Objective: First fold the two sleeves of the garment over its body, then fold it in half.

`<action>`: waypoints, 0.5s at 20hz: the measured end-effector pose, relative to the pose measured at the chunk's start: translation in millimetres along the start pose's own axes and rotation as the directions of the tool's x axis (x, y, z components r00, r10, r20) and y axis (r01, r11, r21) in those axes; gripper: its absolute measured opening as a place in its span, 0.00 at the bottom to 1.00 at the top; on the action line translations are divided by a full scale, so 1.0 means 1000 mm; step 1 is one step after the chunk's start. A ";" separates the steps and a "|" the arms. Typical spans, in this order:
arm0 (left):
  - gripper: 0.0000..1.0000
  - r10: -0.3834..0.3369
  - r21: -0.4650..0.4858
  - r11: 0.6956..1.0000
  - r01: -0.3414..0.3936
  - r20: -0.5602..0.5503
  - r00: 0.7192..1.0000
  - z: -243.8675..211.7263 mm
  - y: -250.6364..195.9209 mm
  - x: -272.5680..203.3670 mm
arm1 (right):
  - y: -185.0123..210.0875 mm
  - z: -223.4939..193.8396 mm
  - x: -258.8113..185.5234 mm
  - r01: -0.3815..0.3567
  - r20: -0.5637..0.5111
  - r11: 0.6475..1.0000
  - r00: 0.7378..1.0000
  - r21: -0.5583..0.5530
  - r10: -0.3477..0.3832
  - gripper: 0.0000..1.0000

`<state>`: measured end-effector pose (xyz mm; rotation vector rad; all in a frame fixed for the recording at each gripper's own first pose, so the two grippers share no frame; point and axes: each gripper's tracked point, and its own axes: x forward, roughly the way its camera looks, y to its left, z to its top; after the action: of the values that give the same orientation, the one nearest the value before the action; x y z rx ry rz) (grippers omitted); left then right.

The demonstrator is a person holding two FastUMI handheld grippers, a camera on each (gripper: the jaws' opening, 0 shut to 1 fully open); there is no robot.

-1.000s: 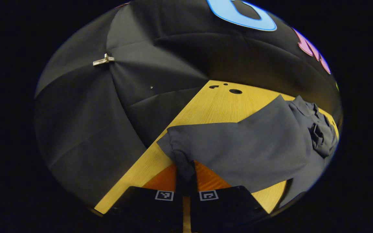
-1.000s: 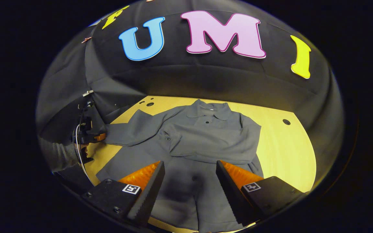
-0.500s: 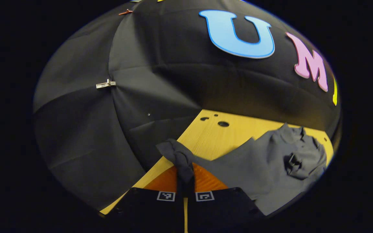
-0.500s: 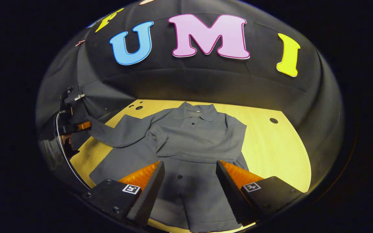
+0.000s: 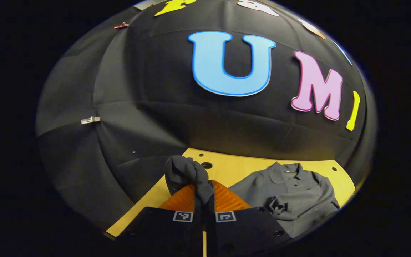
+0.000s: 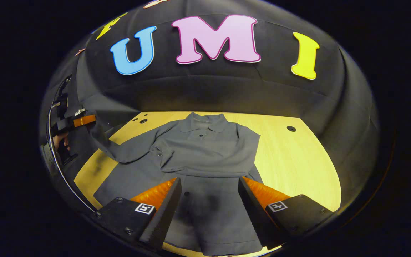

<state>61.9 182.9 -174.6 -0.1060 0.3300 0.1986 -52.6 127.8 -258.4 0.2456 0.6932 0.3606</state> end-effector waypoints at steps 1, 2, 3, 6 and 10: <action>0.08 -0.019 0.009 1.000 0.019 0.009 1.000 0.004 -0.013 0.001 | -0.004 -0.001 -0.001 0.007 -0.001 1.000 1.000 0.007 -0.007 0.98; 0.09 -0.044 0.008 0.999 0.044 0.016 0.999 0.009 -0.026 0.001 | -0.009 -0.002 -0.002 0.017 -0.001 1.000 1.000 0.014 -0.017 0.98; 0.09 -0.074 0.003 0.997 0.074 0.031 0.997 0.016 -0.044 0.000 | -0.013 -0.003 -0.003 0.024 -0.001 0.999 1.000 0.021 -0.024 0.98; 0.08 -0.135 0.011 0.991 0.135 0.061 0.989 0.030 -0.084 -0.001 | -0.028 -0.006 -0.007 0.049 -0.001 0.998 0.999 0.042 -0.049 0.98; 0.08 -0.204 0.017 0.979 0.204 0.054 0.977 0.034 -0.133 -0.001 | -0.048 -0.010 -0.012 0.082 -0.005 0.994 0.997 0.066 -0.082 0.98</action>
<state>99.2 57.8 -132.9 -0.1218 0.2629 -0.0041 -56.0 80.7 -274.7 0.2785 0.7164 0.2602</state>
